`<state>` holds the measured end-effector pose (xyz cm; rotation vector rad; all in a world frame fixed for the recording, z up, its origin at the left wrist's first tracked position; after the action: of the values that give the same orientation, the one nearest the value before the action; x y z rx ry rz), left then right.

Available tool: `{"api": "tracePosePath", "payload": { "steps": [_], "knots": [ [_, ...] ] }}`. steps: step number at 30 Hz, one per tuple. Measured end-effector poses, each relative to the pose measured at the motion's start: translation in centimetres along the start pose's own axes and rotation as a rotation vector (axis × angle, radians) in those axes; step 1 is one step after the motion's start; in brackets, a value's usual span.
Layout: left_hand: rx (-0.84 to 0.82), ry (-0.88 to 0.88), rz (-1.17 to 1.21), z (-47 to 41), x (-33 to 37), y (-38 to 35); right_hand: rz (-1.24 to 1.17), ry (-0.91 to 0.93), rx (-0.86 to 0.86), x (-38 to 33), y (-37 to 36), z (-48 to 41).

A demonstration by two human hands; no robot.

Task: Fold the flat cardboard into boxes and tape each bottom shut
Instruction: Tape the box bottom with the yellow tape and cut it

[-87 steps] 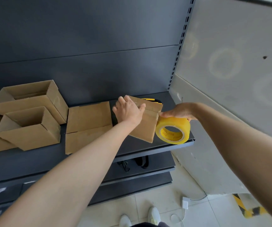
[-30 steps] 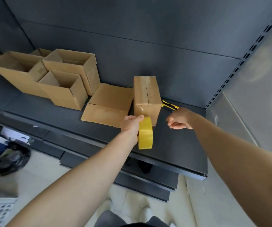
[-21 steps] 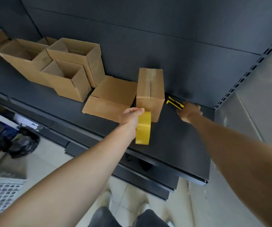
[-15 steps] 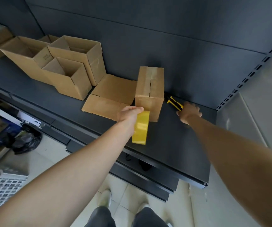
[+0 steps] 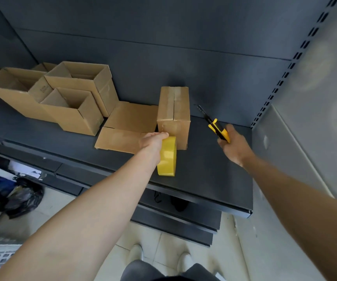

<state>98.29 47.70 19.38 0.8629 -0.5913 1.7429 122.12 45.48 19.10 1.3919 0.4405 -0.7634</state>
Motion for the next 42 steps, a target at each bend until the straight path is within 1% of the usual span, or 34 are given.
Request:
{"api": "tracePosePath", "payload": {
  "steps": [3, 6, 9, 12, 17, 24, 27, 31, 34, 38, 40, 42],
  "knots": [
    [-0.018, 0.004, -0.015, 0.2, 0.2, 0.1, 0.232, 0.11, -0.109, -1.7, -0.7, 0.7],
    [-0.036, 0.018, -0.013, 0.5, 0.2, 0.2, 0.393, 0.129, -0.185, -2.5, -2.1, 0.8],
    [-0.048, 0.034, -0.037, 0.4, 0.0, 0.5, 0.513, 0.146, -0.219, -3.1, -3.3, 1.0],
    [-0.061, 0.074, -0.061, 0.5, 0.1, 0.8, 0.584, 0.158, -0.212, -3.7, -4.0, 1.0],
    [-0.132, 0.165, -0.093, 0.7, 0.3, 0.5, 0.681, 0.171, -0.195, -4.2, -4.7, 0.4],
    [-0.176, 0.169, -0.144, 0.0, 0.9, 0.2, 0.737, 0.14, -0.155, -4.2, -4.9, -0.7],
    [-0.203, 0.161, -0.187, -0.2, 1.3, 0.3, 0.806, 0.101, -0.174, -3.4, -4.9, -0.7],
    [-0.191, 0.184, -0.229, -1.0, 0.7, 1.2, 0.77, 0.043, -0.226, -1.5, -4.8, -0.3],
    [-0.251, 0.228, -0.297, -1.0, 0.0, 1.3, 0.78, -0.068, -0.293, 0.1, -3.9, -0.6],
    [-0.366, 0.169, -0.307, -0.4, -0.2, 0.0, 0.797, -0.217, -0.389, 3.2, -3.0, -0.9],
    [-0.407, 0.131, -0.322, -0.1, -0.3, -0.9, 0.728, -0.311, -0.353, 4.4, -2.9, -1.0],
    [-0.436, 0.106, -0.348, 0.4, -0.3, -1.8, 0.654, -0.37, -0.27, 4.5, -2.4, -0.8]
  ]
}}
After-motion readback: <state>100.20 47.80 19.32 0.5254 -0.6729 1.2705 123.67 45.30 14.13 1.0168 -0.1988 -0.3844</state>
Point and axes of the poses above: each hand's wrist, its own z-axis away from the middle knuckle, its own y-axis out of the back of the hand, x = y × z, the point moved 4 cm from there along -z, towards the middle knuckle, and after that the axes turned 3 degrees about z, right-handed, at the moved point
